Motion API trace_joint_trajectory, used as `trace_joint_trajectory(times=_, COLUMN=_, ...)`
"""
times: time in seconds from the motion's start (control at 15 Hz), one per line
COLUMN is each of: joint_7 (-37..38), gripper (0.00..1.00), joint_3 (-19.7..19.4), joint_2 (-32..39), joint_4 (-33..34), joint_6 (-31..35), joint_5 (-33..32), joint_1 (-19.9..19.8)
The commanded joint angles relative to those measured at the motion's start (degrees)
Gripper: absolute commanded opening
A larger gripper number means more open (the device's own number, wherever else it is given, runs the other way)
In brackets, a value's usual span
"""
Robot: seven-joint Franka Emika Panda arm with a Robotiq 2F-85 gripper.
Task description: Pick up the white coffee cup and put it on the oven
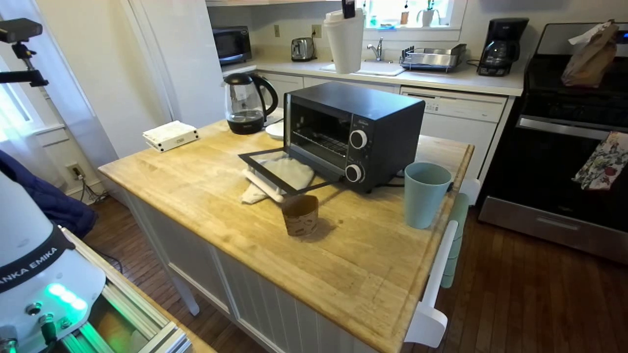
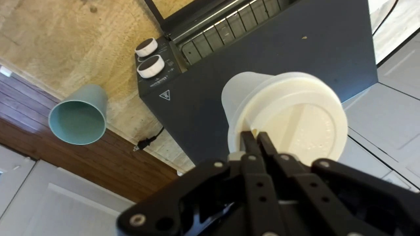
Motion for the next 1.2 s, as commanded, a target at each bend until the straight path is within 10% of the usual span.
trace_joint_trajectory(times=0.0, joint_7=0.9, gripper=0.01, joint_3=0.6, joint_2=11.8, joint_4=13.7, joint_6=-5.3, joint_5=4.0, joint_1=-0.9)
trace_joint_trajectory(times=0.6, joint_7=3.9, gripper=0.01, joint_3=2.1, joint_2=25.4, joint_4=30.1, joint_6=-15.2, joint_5=3.6, joint_1=-3.1)
trace_joint_trajectory(times=0.67, joint_7=4.1, gripper=0.29, joint_3=2.2, joint_2=26.0, joint_4=31.0, joint_6=-16.3, joint_5=3.6, joint_1=-3.4)
trace_joint_trajectory(times=1.13, joint_7=3.1, gripper=0.72, joint_3=1.5, joint_2=24.2, joint_4=30.7, joint_6=-17.5, joint_5=2.8, joint_1=-2.9)
